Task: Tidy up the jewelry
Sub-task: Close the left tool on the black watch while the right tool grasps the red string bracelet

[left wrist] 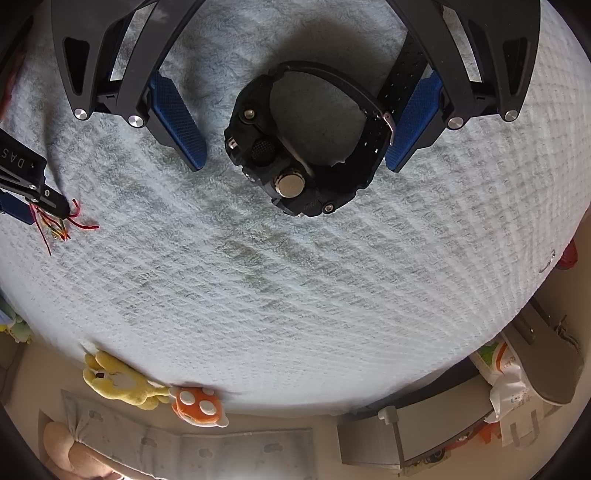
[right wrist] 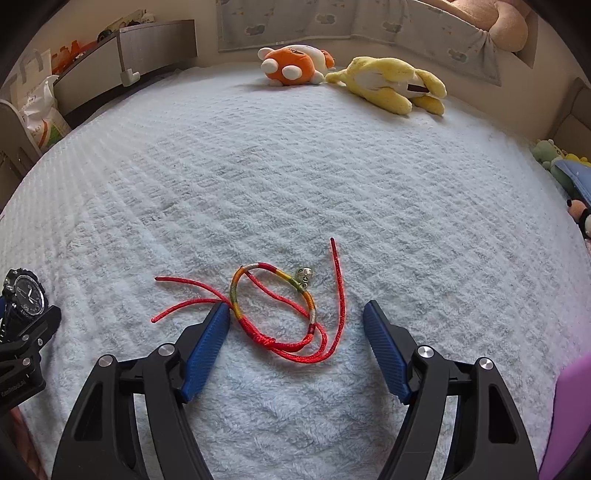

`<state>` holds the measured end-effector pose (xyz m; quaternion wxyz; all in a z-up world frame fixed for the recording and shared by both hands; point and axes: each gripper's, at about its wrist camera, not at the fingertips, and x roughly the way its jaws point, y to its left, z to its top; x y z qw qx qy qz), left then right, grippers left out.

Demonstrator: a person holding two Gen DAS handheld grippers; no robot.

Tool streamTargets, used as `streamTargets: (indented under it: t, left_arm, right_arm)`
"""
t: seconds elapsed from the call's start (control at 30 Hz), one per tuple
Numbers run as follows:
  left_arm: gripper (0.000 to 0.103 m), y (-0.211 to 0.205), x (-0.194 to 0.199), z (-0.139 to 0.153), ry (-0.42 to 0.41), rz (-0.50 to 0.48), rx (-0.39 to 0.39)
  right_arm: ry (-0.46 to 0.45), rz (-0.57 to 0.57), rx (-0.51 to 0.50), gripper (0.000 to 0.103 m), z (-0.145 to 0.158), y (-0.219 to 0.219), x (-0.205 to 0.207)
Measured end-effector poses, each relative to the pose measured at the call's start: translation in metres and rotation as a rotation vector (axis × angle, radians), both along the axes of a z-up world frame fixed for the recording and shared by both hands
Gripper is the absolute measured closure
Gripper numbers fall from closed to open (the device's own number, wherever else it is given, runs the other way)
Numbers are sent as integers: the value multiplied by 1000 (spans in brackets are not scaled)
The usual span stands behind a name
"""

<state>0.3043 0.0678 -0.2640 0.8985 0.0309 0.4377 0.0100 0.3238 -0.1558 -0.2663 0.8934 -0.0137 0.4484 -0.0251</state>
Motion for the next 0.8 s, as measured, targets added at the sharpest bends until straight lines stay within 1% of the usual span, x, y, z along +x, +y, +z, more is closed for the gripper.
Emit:
streamTargets:
  t: [0.23,0.27,0.3,0.33,0.37,0.4,0.47,0.5,0.6,0.8]
  left_arm:
    - [6,-1,3,-5,9,6,20]
    - [7,-2,3,-6,8,6,20]
    - [8,-3,4,-6,7,7,16]
    - [10,-2,3,-5,2,10,10]
    - [17,-1,2,-4,-7,21,8]
    - [23,1,0,-3,-13,31,5]
    - [29,4,-3,-2,-18,43,3]
    - [30,5,-4,-1,-20,42,1]
    - [31,6,-7,1,-26,34,-5]
    - [32,12,-23,8,-25,23,-29]
  right_arm:
    - [-7,5,-31,33,-3,5,2]
    - [-9,11,-32,37,-3,6,2]
    - [-12,23,-32,44,-2,8,1]
    - [-15,38,-38,48,-2,11,-1]
    - [-19,54,-51,55,-1,15,-3]
    - [-23,69,-68,65,-1,20,-4]
    - [-22,103,-76,76,-1,28,-6]
    - [-24,112,-83,84,-1,31,-7]
    - [-22,121,-71,93,-1,35,-10]
    - [-12,95,-1,94,2,35,-27]
